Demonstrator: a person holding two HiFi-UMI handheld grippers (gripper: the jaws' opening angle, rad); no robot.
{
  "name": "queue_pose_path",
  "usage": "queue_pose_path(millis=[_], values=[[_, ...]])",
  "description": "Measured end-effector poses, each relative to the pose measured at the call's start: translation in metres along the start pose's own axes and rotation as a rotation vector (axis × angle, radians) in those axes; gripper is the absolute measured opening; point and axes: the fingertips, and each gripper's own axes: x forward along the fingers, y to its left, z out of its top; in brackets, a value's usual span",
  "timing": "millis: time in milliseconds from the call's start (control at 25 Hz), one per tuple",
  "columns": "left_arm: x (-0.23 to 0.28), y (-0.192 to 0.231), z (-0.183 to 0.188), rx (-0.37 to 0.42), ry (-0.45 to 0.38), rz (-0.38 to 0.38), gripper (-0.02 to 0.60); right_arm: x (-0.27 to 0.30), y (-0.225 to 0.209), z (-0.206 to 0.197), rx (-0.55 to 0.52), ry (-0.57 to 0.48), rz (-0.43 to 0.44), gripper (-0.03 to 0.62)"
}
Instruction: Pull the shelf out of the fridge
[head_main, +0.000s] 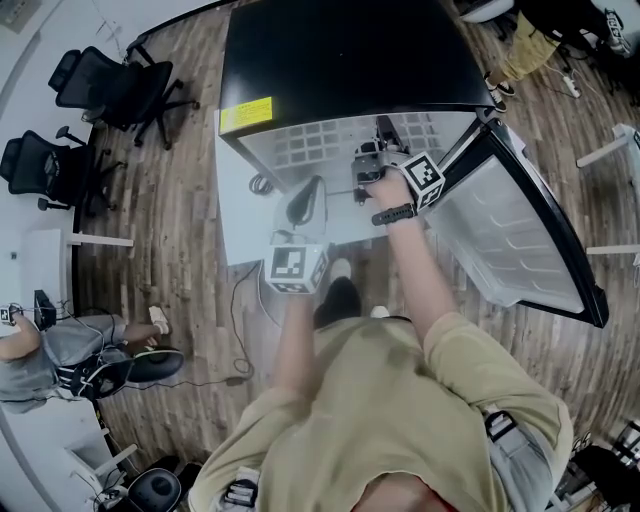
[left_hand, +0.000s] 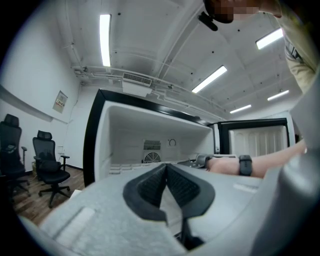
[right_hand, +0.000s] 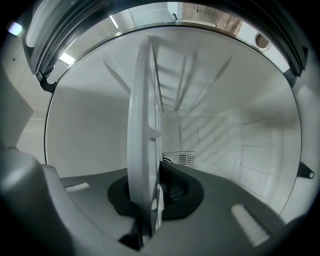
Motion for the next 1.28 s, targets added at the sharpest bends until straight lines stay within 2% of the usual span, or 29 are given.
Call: queue_pose_path(millis=[920,1280], values=[[-0.047,-0.027,0.012,0.014,-0.048,0.027,0.002,-0.078,0.003,-0.009,0.025,0.018,-0.012,0.028],[-0.050,-0.033,0.044,0.017,-0.062,0.050,0.002,-0.089,0.026,-0.009,0.020,0.042,-0.017,0.028]])
